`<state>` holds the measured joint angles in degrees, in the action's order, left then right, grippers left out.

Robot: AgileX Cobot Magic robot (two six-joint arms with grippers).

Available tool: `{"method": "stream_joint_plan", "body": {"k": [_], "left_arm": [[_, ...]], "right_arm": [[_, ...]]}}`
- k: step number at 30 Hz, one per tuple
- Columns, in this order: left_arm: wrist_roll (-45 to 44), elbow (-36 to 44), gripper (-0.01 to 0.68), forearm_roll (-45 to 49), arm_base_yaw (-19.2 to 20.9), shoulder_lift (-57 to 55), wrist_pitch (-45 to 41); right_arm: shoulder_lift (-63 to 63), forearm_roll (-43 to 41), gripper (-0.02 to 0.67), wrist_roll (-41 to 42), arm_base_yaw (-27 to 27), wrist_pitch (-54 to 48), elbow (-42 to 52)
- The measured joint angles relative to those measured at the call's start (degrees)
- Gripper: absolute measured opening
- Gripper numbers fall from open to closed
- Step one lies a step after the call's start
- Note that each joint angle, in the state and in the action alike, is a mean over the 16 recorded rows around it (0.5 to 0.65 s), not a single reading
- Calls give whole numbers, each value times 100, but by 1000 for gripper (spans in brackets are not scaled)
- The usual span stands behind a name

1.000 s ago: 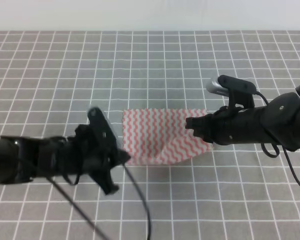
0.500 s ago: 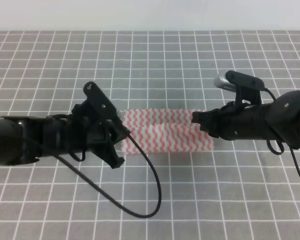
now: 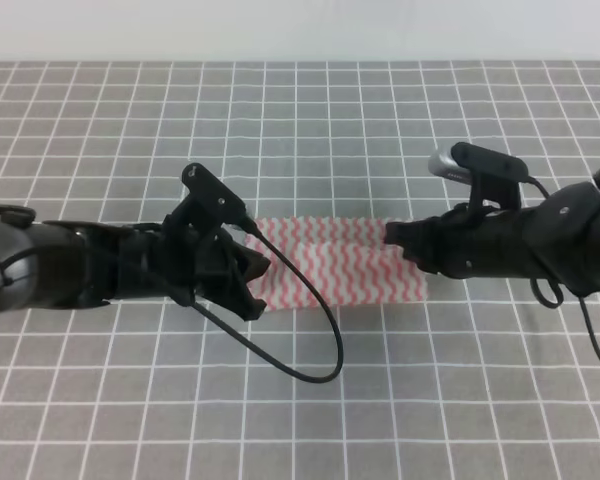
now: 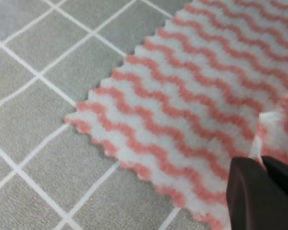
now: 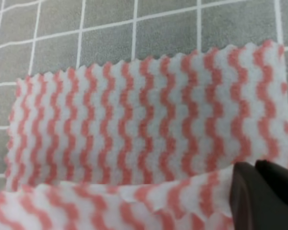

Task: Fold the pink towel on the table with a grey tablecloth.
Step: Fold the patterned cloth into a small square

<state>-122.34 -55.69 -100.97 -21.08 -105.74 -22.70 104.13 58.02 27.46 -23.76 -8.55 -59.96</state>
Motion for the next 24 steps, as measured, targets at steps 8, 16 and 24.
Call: {"method": "stream_joint_plan", "body": {"k": [8, 16, 24], "left_arm": [[16, -154, -2, -49, 1, -187, 59], [-22, -280, -2, -61, 1, -297, 168], [-18, -399, -2, -62, 1, -353, 262]], "right_arm": [[215, 16, -15, 2, 61, -12, -131], [313, 26, -15, 2, 150, -81, -258], [352, 26, -15, 2, 243, -185, -423]]}}
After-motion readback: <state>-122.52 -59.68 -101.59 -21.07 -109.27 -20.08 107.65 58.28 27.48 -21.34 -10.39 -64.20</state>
